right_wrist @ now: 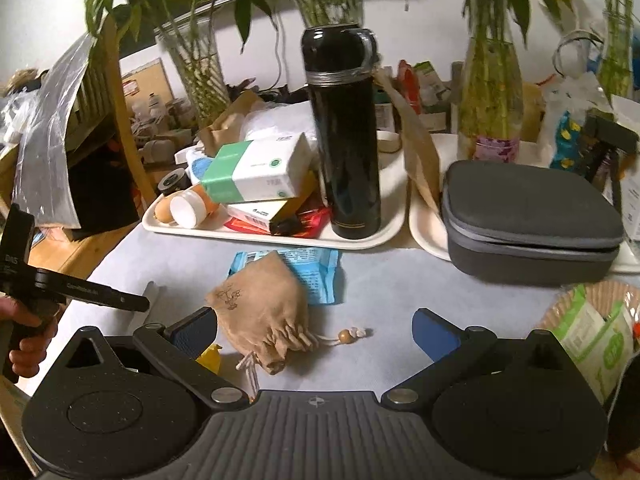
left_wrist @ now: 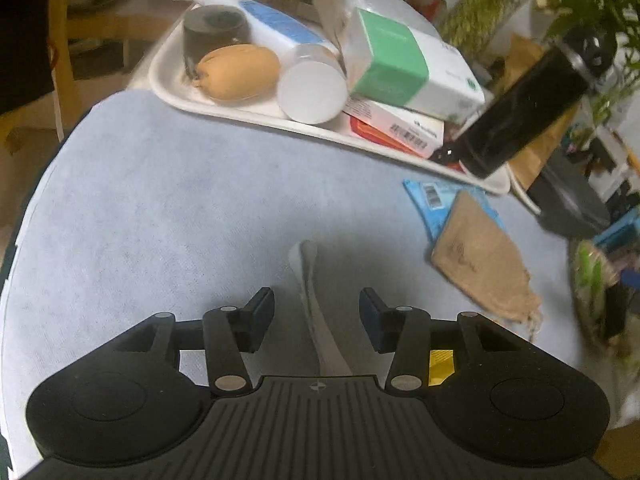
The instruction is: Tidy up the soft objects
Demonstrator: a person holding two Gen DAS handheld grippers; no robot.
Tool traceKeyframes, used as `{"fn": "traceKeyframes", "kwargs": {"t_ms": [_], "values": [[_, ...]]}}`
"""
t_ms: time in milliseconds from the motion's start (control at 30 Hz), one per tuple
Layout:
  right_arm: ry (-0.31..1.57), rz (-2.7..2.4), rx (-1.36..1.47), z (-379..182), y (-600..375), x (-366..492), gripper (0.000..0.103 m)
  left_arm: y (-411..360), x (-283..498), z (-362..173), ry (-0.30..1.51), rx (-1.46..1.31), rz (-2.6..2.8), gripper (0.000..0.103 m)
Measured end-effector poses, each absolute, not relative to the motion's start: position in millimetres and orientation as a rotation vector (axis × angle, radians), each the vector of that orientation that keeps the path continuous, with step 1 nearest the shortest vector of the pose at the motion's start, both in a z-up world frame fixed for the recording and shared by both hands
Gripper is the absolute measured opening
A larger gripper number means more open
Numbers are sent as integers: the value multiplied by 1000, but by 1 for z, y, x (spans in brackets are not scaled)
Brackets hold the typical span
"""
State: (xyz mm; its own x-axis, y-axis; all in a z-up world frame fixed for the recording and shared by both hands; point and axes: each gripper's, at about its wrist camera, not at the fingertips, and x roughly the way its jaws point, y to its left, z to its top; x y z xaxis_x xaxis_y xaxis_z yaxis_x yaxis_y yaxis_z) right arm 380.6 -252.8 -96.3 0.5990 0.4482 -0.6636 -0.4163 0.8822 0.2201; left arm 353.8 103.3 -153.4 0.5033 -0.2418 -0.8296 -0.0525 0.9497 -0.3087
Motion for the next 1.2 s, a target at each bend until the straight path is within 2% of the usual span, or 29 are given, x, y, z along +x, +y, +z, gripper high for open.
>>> {"fn": "traceKeyframes", "kwargs": {"t_ms": [133,300,367,567,800,867,967,1100,1133,1200], "values": [[776,525,14,-100,-249,387,103,84,349,-154,1021,-152,-122,45],[780,564,-44,-110,-243,396,103,64,339,-158,973,72,-90,18],[782,581,-77,-116,-239,400,102,62,336,-158,959,129,-78,4],[790,695,-145,-133,-219,407,98,81,340,-154,964,-28,-82,3],[838,760,-200,-157,-196,418,85,84,339,-146,933,-45,-68,3],[848,767,-198,-162,-193,421,80,86,338,-142,918,-55,-63,3],[878,761,-203,-172,-186,426,65,91,337,-139,905,-72,-38,3],[881,745,-234,-177,-181,421,27,96,334,-134,890,-100,-15,3],[884,749,-225,-175,-183,421,23,97,333,-132,888,-103,-11,3],[863,745,-198,-167,-188,420,20,98,329,-129,882,-105,-10,3]]}}
